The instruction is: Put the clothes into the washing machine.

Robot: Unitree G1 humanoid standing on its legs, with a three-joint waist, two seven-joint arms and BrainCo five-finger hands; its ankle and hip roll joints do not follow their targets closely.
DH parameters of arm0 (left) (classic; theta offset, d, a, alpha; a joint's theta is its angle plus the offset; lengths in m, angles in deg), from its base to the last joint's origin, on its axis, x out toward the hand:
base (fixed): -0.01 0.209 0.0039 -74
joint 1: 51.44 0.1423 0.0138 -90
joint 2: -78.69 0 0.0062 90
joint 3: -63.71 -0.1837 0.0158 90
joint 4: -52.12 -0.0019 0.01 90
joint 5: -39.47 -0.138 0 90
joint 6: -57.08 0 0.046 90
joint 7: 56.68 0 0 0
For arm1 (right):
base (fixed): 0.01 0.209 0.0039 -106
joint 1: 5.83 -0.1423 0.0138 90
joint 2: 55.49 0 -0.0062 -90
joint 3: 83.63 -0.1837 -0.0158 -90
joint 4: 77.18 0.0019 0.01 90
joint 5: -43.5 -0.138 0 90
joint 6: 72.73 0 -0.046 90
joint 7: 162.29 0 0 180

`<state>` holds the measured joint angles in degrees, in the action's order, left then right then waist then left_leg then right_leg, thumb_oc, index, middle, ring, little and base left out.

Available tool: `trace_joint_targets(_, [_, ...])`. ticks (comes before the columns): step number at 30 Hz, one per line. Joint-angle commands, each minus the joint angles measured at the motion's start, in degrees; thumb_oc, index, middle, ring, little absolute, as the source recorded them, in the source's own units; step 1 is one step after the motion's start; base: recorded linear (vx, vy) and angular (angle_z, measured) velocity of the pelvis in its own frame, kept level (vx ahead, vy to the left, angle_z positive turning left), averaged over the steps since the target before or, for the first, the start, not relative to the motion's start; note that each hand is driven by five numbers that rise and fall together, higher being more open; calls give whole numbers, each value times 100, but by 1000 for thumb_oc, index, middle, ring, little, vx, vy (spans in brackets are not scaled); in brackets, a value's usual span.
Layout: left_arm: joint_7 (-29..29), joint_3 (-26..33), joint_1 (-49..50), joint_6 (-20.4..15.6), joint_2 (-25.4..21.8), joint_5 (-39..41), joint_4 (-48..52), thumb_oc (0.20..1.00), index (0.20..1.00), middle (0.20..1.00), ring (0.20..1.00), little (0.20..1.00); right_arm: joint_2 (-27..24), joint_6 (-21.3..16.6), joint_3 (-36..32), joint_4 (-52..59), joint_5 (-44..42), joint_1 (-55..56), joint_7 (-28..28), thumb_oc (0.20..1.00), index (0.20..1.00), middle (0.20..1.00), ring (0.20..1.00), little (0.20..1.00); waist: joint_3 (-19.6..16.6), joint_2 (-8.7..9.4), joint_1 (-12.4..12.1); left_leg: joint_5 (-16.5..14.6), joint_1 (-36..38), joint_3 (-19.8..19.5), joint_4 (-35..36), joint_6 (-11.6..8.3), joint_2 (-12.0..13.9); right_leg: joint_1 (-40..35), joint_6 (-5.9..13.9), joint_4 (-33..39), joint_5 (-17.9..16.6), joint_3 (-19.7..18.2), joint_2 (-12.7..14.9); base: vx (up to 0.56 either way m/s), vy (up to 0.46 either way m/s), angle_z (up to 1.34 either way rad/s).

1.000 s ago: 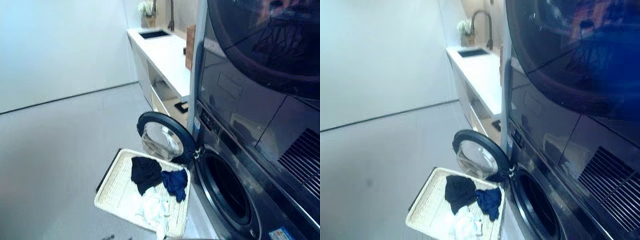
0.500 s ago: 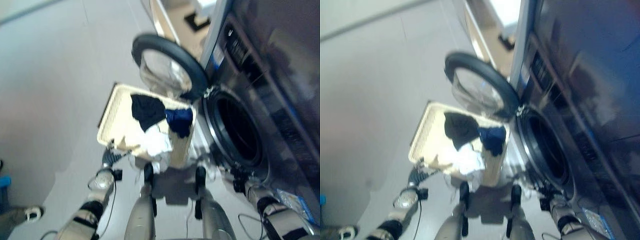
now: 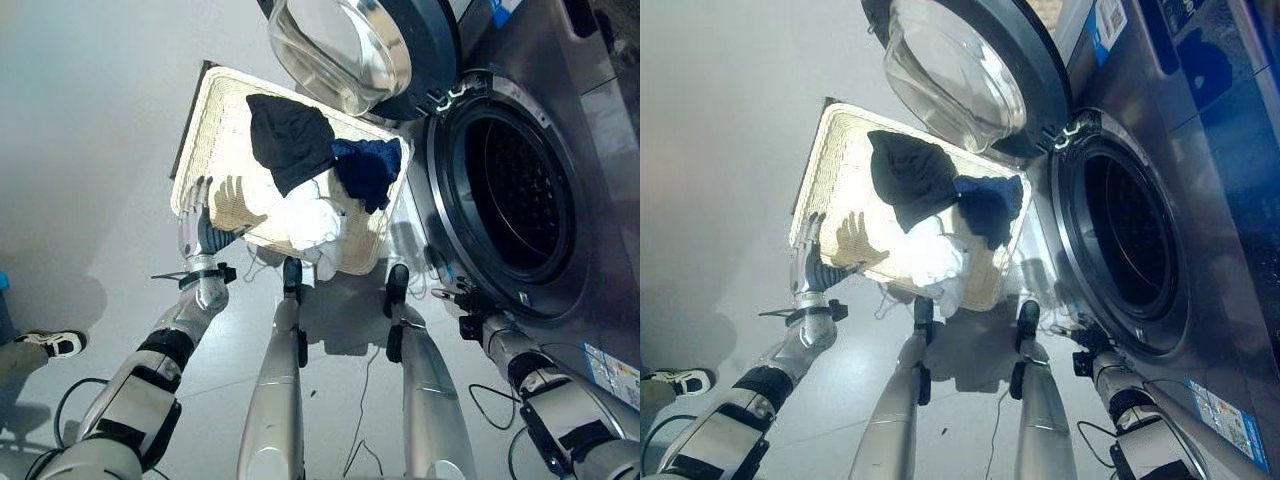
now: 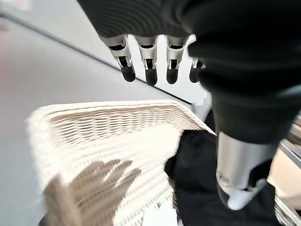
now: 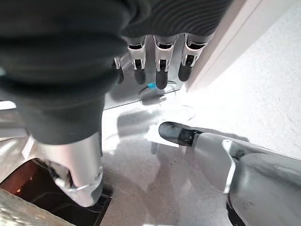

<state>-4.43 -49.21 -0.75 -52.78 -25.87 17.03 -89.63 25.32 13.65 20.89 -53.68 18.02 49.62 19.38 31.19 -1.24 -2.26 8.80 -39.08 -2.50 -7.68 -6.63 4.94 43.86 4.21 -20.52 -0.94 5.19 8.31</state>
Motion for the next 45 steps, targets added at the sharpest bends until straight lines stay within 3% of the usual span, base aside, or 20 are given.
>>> trace_joint_targets(1, [559,194,-249,57,-315,-469,33,1000,1000,1000,1000,1000,-176,-147,186,184,-177,128,-53,1000,1000,1000,1000,1000,-140,288,-5,-438,-344,-330,-805,251,-299,11,295,338,-559,-52,54,-16,9,3])
trace_joint_targets(8, [969,-193,-920,218,-624,-1078,-223,1000,1000,1000,1000,1000,-309,-93,361,297,-171,-121,-112,1000,1000,1000,1000,1000,-140,268,110,-452,-872,-356,-1085,229,-294,556,262,85,-521,-91,-14,0,0,0])
trace_joint_targets(17, [1103,-525,-1445,361,-830,-1175,-386,1000,1000,1000,1000,1000,-419,-301,566,482,26,-306,-183,1000,1000,1000,1000,1000,-140,254,205,-439,-1158,-362,-1184,210,-312,865,243,26,-551,-102,-67,2,3,-2])
trace_joint_targets(30, [1250,-1154,-2412,509,-935,-1545,-544,1000,1000,1000,1000,1000,-564,-146,828,814,47,-605,-275,1000,1000,1000,1000,1000,-140,280,384,-499,-1563,-303,-1455,161,-274,1296,211,-258,-487,-217,-180,-5,27,-1])
trace_joint_targets(38, [966,-1636,-3383,725,-911,-1058,-916,1000,1000,1000,1000,1000,-515,-134,1027,705,0,-911,-247,1000,1000,1000,1000,1000,-140,354,527,-465,-1769,-273,-1468,140,-247,1489,220,-244,-544,-283,-258,-10,16,-1])
trace_joint_targets(45, [471,-1525,-3699,825,-955,-275,-1453,1000,1000,1000,1000,1000,-473,-188,1138,650,-28,-1018,-247,1000,1000,1000,1000,1000,-140,426,619,-414,-1836,-260,-1348,120,-231,1556,230,-96,-612,-284,-269,-3,14,-4])
